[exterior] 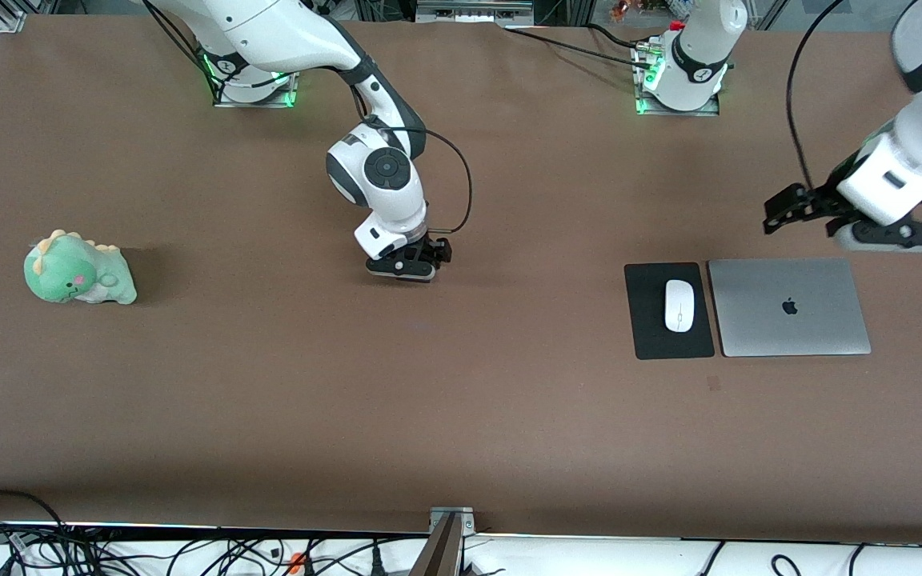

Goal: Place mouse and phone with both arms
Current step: 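Lower the mouse onto the pad while the right gripper grasps the phone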

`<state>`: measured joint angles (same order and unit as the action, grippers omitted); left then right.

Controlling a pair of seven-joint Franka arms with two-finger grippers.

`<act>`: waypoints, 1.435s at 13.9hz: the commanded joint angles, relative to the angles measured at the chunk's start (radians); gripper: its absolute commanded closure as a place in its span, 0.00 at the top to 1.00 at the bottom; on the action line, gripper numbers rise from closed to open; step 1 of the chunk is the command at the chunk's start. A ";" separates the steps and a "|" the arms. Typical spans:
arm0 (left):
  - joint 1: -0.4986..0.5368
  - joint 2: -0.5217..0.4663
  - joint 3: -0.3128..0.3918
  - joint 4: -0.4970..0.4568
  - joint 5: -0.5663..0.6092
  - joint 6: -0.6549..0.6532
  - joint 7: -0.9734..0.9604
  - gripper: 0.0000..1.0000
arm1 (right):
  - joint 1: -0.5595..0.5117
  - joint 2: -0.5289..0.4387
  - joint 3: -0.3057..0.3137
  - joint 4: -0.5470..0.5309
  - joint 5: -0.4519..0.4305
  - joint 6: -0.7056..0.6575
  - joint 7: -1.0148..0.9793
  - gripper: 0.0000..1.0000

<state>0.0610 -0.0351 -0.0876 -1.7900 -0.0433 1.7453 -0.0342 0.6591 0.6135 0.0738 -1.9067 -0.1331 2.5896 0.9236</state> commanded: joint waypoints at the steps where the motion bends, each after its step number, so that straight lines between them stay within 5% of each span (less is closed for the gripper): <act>1: 0.023 0.020 -0.006 0.119 0.014 -0.091 -0.003 1.00 | 0.013 0.012 -0.012 -0.018 -0.023 0.040 -0.003 1.00; 5: 0.034 0.037 -0.004 0.242 0.014 -0.162 -0.003 1.00 | 0.014 0.025 -0.014 -0.018 -0.034 0.041 -0.002 0.98; 11: 0.017 0.035 -0.044 0.288 0.120 -0.216 0.004 1.00 | 0.008 0.019 -0.014 -0.006 -0.033 0.021 -0.011 0.50; 20: 0.028 0.046 -0.041 0.307 0.102 -0.214 0.000 1.00 | -0.136 -0.079 -0.016 0.048 -0.016 -0.230 -0.314 0.42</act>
<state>0.0875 -0.0069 -0.1213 -1.5227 0.0411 1.5567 -0.0337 0.5794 0.5955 0.0469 -1.8414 -0.1534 2.4175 0.7114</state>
